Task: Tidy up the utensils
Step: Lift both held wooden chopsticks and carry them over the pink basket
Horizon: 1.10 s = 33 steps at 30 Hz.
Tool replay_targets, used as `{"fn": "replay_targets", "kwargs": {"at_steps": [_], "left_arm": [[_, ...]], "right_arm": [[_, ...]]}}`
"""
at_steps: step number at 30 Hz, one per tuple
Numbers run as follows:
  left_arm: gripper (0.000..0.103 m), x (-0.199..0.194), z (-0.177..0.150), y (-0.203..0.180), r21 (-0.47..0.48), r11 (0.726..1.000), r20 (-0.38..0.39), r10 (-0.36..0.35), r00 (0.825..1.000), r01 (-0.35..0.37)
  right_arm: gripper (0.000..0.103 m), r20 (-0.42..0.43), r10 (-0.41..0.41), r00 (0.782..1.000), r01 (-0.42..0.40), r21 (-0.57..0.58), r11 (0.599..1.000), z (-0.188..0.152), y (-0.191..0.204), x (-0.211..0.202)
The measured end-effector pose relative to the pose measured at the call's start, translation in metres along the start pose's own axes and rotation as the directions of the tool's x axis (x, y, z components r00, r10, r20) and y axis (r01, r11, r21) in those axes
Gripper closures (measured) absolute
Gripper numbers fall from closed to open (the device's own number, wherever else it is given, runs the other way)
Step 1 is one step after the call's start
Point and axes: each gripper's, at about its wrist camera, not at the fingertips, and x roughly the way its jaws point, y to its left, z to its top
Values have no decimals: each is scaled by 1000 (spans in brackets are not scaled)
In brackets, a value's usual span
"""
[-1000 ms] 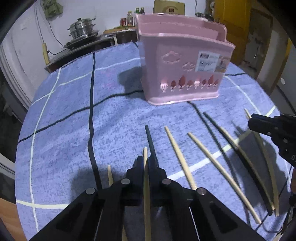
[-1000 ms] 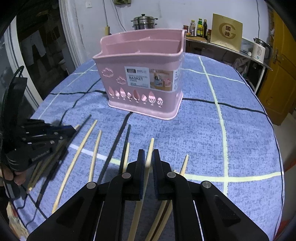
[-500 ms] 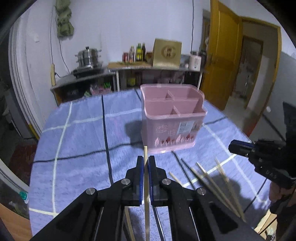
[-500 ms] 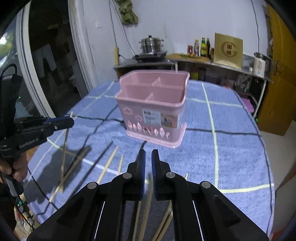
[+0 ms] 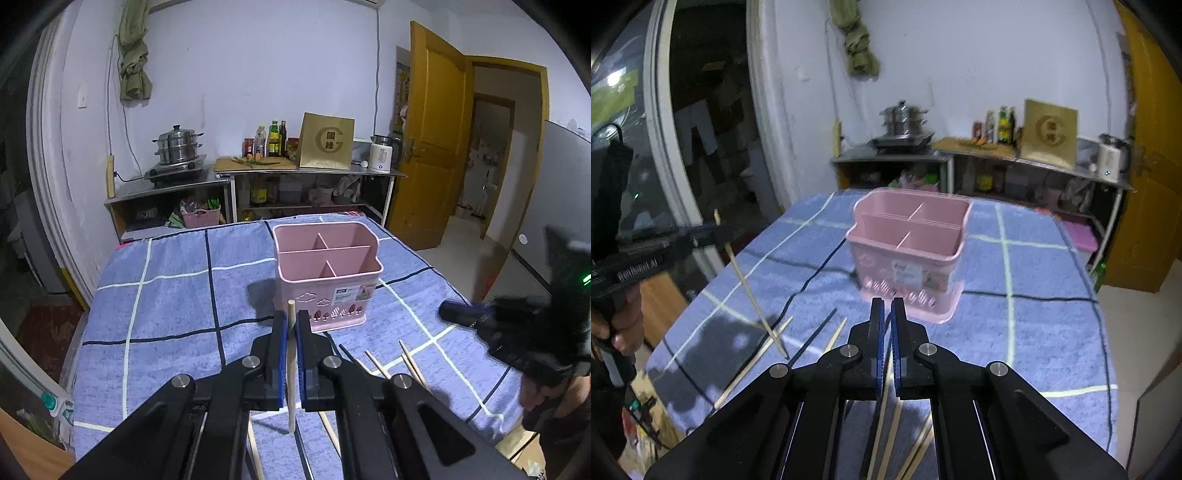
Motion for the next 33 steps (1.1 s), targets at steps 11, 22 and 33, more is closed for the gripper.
{"fn": "replay_targets", "kwargs": {"at_steps": [11,22,33], "left_arm": [[99,-9,5,-9,16,1000,23,-20,1000,19],[99,7,1,-6,5,999,-6,-38,999,38],[99,12,0,-6,5,999,-14,-41,999,41]], "right_arm": [[88,-254,-39,966,51,41,998,-46,-27,94],[88,-310,-34,950,47,35,998,-53,-27,122],[97,-286,-59,956,61,-2,998,-42,-23,110]]}}
